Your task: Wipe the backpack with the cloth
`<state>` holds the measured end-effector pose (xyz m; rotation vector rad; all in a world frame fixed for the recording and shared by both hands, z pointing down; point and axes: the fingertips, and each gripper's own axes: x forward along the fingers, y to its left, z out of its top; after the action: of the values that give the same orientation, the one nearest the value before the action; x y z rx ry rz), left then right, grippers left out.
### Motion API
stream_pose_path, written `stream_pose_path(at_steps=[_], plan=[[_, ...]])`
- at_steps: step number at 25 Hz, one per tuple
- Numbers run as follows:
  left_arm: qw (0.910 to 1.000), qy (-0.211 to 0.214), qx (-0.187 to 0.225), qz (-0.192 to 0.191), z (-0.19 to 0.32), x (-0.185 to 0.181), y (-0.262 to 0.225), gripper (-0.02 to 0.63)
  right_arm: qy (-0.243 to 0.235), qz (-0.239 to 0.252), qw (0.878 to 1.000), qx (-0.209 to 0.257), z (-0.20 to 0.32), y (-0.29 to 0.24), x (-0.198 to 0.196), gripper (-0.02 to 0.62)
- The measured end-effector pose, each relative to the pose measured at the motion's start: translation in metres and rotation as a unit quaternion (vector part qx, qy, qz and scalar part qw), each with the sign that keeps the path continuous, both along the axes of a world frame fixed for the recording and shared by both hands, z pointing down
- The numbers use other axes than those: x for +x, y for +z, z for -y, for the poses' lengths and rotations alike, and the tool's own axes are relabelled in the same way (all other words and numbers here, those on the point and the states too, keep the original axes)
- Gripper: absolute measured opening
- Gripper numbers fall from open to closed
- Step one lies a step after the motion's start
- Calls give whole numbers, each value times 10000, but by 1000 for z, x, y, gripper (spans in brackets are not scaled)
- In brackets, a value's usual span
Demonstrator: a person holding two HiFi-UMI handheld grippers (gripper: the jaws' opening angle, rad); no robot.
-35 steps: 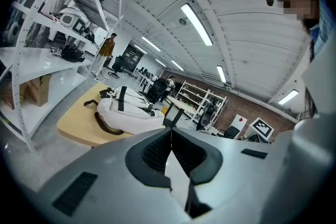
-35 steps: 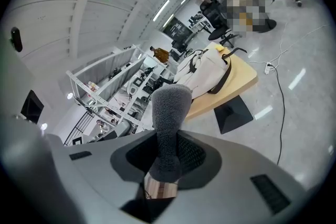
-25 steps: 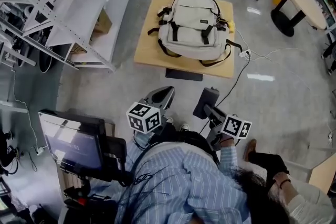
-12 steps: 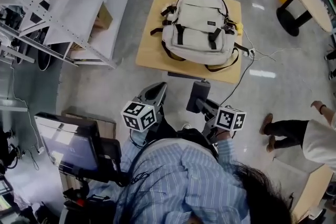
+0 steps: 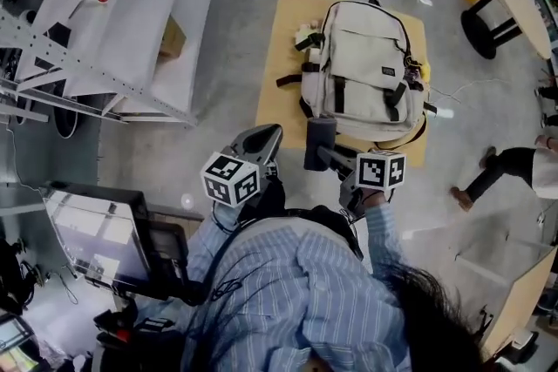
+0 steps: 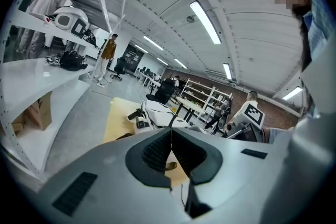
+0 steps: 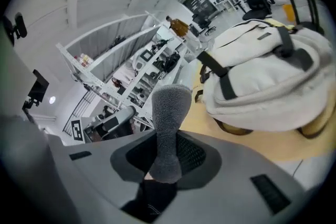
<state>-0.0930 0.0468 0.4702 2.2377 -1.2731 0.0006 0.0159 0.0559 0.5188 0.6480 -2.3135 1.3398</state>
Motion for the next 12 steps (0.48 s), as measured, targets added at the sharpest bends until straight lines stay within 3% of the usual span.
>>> stream_pose_path(at_steps=[3,6,12], plan=[[10000,25,20,-83,23,-30,1,5,-711,-400,9966,140,29,1,-43,94],[9997,-12,-13,-230,40,-52,5,5,-1507,-1015,9831,210,55,10,-74,94],[9989,-113,-65,-456,64,-70,12,5,-2888,-2241,9306,171,102,33,-111,94]])
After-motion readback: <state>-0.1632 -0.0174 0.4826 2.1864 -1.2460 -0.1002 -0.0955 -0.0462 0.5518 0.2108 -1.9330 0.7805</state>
